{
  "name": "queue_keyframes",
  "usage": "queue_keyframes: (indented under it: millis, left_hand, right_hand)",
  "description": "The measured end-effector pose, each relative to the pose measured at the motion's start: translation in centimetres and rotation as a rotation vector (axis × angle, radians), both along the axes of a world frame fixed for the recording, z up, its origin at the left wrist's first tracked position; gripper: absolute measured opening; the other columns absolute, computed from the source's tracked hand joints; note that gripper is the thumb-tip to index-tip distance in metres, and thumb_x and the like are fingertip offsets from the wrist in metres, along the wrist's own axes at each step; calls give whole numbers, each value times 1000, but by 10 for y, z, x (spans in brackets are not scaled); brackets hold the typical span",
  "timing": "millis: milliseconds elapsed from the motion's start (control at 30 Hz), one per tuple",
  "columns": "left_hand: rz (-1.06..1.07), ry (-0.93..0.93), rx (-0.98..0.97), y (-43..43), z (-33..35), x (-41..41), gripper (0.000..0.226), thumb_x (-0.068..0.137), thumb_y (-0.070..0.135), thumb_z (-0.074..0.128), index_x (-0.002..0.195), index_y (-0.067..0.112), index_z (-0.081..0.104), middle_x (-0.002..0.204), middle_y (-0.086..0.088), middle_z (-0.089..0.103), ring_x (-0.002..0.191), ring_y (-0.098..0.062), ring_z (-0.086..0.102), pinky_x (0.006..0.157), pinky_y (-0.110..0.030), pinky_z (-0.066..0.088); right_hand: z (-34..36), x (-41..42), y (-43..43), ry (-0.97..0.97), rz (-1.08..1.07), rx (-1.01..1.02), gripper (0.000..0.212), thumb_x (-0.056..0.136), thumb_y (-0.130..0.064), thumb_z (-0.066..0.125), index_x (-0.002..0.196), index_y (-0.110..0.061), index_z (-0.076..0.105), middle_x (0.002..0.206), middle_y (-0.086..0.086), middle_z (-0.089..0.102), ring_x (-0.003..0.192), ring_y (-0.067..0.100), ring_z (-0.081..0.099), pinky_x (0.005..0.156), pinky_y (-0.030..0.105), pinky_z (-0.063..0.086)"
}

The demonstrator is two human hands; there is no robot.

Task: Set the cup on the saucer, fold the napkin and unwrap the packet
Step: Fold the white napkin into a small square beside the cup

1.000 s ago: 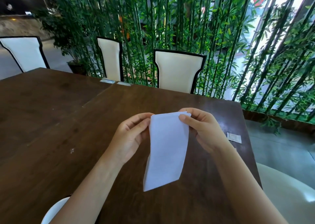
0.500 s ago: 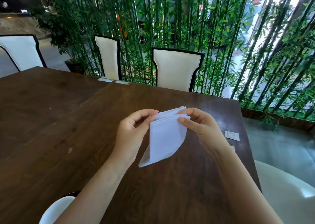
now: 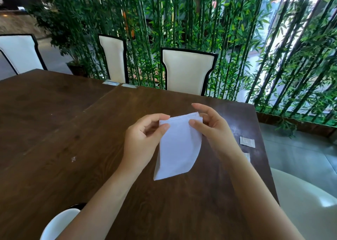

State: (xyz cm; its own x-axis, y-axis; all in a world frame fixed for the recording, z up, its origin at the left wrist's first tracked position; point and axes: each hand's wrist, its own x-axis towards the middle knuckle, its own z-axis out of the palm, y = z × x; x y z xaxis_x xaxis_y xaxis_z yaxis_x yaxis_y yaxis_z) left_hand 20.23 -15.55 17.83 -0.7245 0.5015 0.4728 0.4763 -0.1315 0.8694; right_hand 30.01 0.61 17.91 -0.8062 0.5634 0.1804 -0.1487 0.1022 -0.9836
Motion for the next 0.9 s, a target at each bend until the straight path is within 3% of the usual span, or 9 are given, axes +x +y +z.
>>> queue_keyframes:
  millis: [67,167,333,400,500,600,767,900]
  left_hand:
    - [-2,9,4,-1,1,-2,23,81,12,68,89,34,70,93,12,72,89,-5,66,70,-10,49]
    - [-42,39,-25,-2,4,-3,25,81,13,69,87,37,67,93,18,70,89,-3,65,67,-10,50]
    - [-119,-72,64,0,5,-7,30,81,20,70,104,37,63,95,12,71,91,-8,67,70,-16,52]
    - [-243,-175,70,-3,3,-19,41,77,30,73,110,47,56,99,13,69,93,-8,67,71,-18,53]
    - [-455,-248,-254,-9,-15,-36,38,71,37,77,99,55,59,99,20,68,96,-5,66,65,-18,54]
    - [-536,-343,-439,-15,-46,-43,34,69,35,77,97,49,64,100,17,70,99,-5,66,67,-18,55]
    - [-530,-561,-436,-30,-74,-56,43,70,34,78,110,23,65,109,-2,70,106,-22,66,79,-33,57]
    - [-441,-676,-362,-39,-88,-61,60,59,41,84,110,15,65,111,-10,69,104,-25,66,82,-39,57]
  right_hand:
    - [11,3,8,-95,112,183,33,83,-15,68,113,-26,65,95,-4,69,89,10,63,86,27,51]
    - [32,-1,11,-245,241,580,27,80,-26,72,106,-28,68,100,-18,67,92,-5,61,79,8,45]
    - [47,-24,-4,-282,320,954,8,86,-26,64,85,-18,67,68,-11,57,61,6,48,57,20,34]
    - [51,-30,-4,-232,288,941,9,87,-23,62,79,-20,63,62,-10,51,57,5,43,53,18,30]
    - [54,-32,-1,-182,270,741,10,88,-19,62,78,-15,63,66,-10,55,60,5,47,56,18,36]
    - [50,-33,6,-196,248,634,14,88,-17,62,76,-9,63,60,-12,55,56,2,48,53,14,37]
    - [29,-31,28,-294,63,593,26,89,-20,60,63,-22,55,60,-9,50,50,-1,46,51,16,35]
    - [-3,-31,34,-366,-70,611,23,90,-19,55,72,-5,54,66,2,50,61,14,44,57,28,32]
